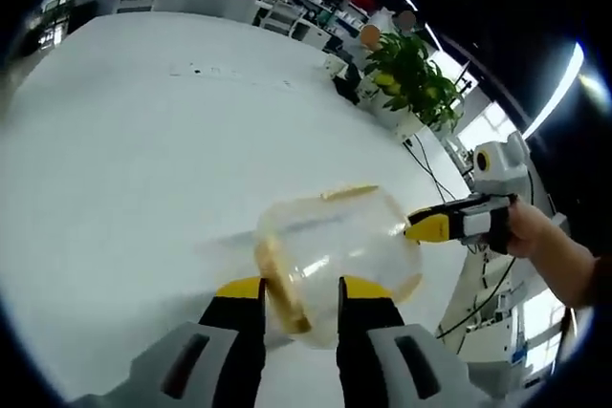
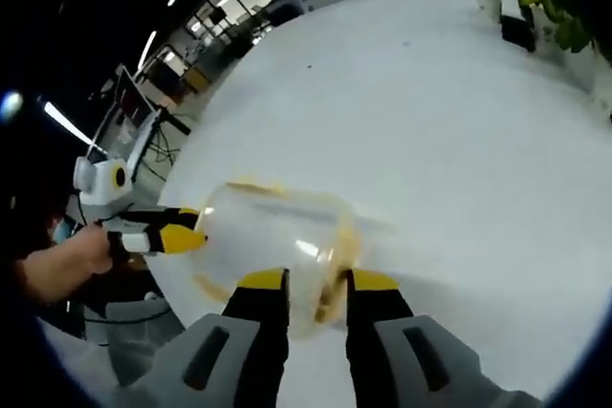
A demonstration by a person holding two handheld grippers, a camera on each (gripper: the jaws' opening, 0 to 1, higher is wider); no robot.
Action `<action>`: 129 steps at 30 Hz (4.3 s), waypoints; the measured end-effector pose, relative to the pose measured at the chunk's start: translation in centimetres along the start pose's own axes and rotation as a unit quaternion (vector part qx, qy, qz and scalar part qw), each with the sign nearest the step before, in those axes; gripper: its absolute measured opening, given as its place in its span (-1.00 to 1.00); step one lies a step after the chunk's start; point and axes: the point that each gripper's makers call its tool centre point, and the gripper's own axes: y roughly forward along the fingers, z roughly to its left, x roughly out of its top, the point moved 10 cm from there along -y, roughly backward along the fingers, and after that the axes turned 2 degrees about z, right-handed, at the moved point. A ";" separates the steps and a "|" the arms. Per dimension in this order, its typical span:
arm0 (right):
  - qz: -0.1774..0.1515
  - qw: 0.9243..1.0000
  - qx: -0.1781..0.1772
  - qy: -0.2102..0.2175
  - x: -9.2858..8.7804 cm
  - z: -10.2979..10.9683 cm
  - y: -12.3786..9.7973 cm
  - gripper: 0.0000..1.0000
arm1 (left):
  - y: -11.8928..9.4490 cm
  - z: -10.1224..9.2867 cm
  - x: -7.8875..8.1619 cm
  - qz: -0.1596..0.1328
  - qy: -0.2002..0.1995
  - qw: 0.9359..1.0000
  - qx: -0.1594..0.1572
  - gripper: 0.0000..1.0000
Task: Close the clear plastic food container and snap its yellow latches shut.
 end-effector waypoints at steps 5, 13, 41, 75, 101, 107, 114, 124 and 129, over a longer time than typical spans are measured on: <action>-0.001 1.000 0.003 -0.018 0.1 -0.4 -0.3 -0.63 | 0.8 -0.1 0.1 -0.019 -0.002 1.000 -0.002 -0.63; -0.010 1.000 0.007 -0.015 -0.2 -0.5 -0.3 -0.62 | 0.5 -0.2 0.0 -0.023 0.000 1.000 -0.001 -0.62; -0.052 0.964 -0.028 -0.259 0.2 2.3 -1.4 -0.41 | -2.0 -2.5 4.1 0.001 0.300 0.954 0.003 -0.56; -0.023 0.926 0.022 -0.376 0.1 4.3 1.9 -0.67 | 2.7 -5.3 5.6 0.054 0.444 0.893 -0.057 -0.64; -0.009 0.844 0.012 -0.537 -2.8 6.0 2.2 -0.39 | 3.7 -5.0 7.4 0.076 0.469 0.878 -0.053 -0.41; -0.017 0.821 -0.010 -0.570 -3.3 6.2 2.5 -0.40 | 4.5 -5.0 7.9 0.112 0.482 0.866 -0.068 -0.38; -0.026 0.803 -0.028 -0.594 -3.8 6.6 3.0 -0.39 | 5.6 -5.2 8.6 0.151 0.481 0.858 -0.100 -0.37; -0.032 0.781 -0.038 -0.623 -4.0 7.0 3.5 -0.37 | 7.0 -5.5 9.7 0.233 0.461 0.845 -0.135 -0.36; -0.039 0.779 -0.045 -0.625 -4.2 6.9 3.7 -0.37 | 7.7 -5.7 10.1 0.278 0.453 0.835 -0.145 -0.35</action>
